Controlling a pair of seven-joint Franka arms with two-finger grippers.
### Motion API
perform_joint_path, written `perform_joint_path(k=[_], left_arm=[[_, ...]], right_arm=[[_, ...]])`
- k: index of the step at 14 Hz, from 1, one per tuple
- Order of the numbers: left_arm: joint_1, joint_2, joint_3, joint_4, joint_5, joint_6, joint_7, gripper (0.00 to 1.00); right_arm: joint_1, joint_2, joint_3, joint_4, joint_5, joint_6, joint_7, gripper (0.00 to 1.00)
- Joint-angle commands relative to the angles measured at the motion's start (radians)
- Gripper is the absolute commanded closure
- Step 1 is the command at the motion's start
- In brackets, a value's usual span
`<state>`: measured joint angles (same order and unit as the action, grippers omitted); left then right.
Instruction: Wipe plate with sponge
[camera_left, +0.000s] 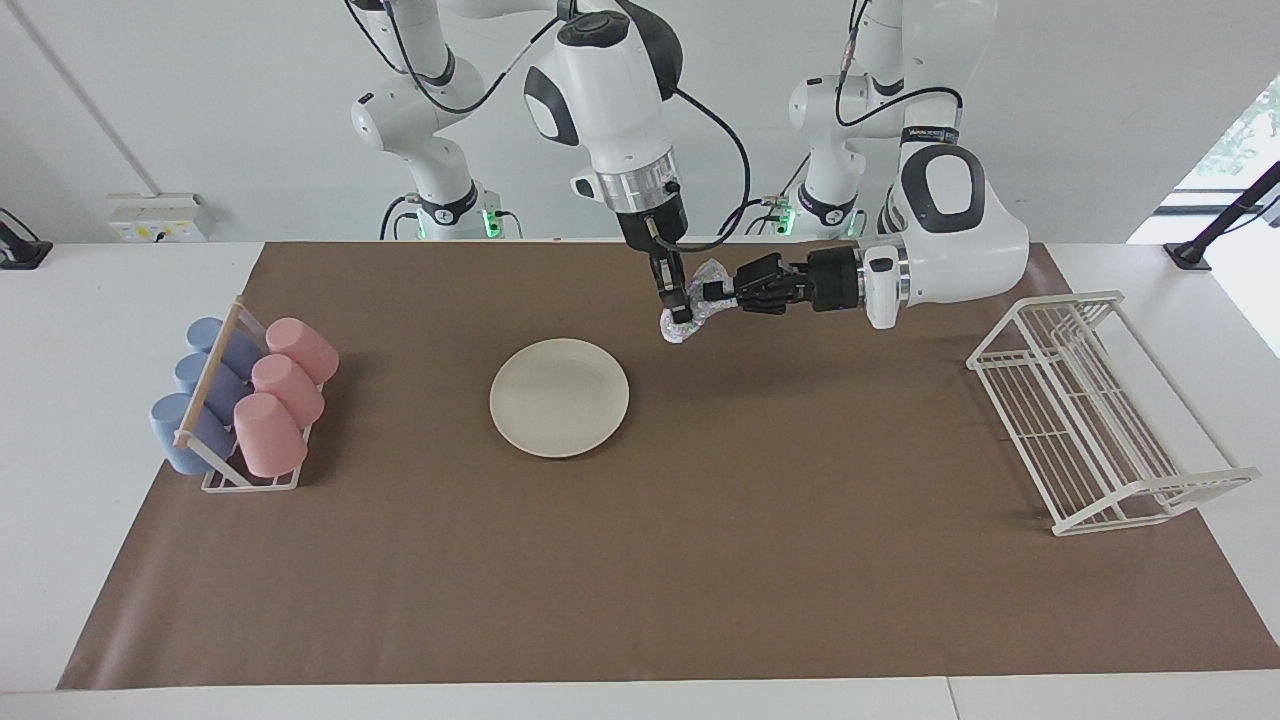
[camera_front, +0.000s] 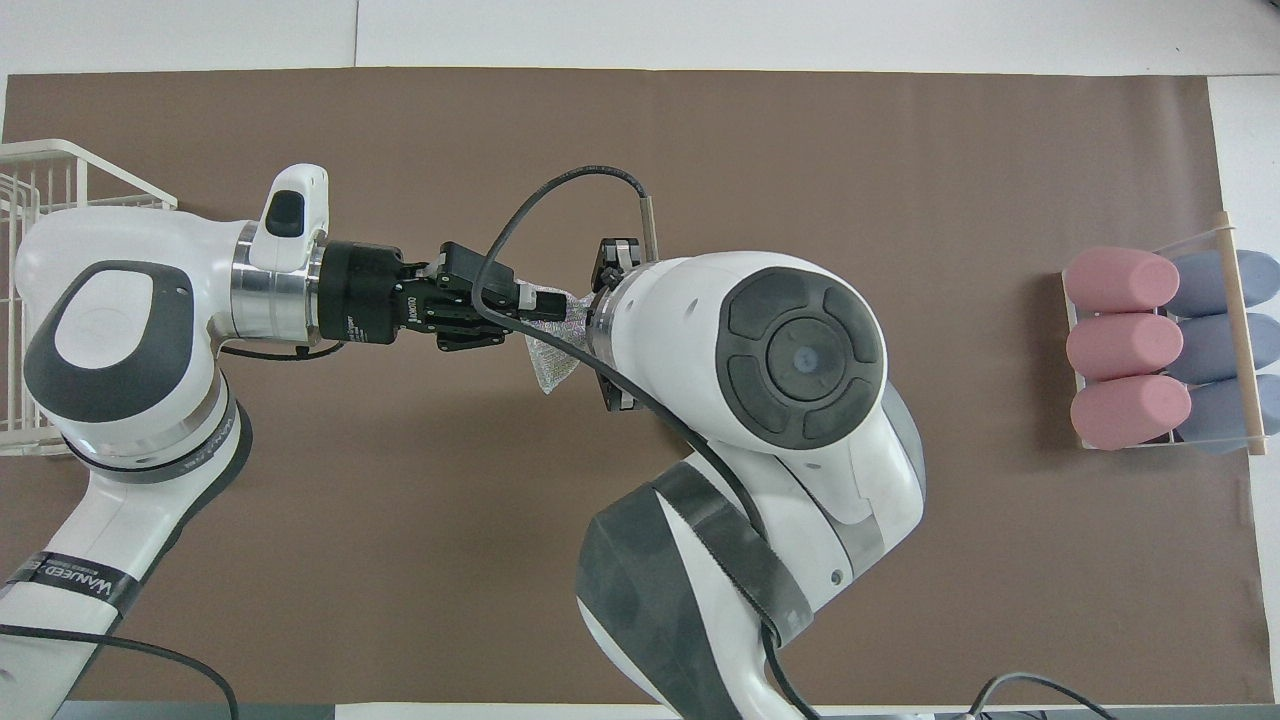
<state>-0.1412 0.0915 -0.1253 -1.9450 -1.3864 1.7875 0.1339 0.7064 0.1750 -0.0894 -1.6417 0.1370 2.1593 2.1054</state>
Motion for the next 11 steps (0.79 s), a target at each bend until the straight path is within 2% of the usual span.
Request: perform_joint_path(k=[1,4,7,11], left_arm=[[-0.017,-0.035,0.015,-0.032,0.015,-0.008,0.009,0.0],[-0.009,-0.033,0.015,-0.017,0.102,0.001,0.001,0.0],[0.017,-0.035,0.021,0.009,0.225,-0.008,-0.005,0.0],[0.051,-0.035,0.022,0.044,0.456,-0.01,-0.023,0.0]], right_arm=[[-0.021,-0.043,0.004,-0.079,0.009,0.003,-0.013,1.0],[-0.048,-0.06,0.002,-0.209,0.007,0.084,-0.024,1.0],[-0.094,-0.049,0.002,-0.405,0.001,0.299,-0.138,1.0],[-0.189,-0.022,0.002,-0.481,0.001,0.333,-0.32,1.0]])
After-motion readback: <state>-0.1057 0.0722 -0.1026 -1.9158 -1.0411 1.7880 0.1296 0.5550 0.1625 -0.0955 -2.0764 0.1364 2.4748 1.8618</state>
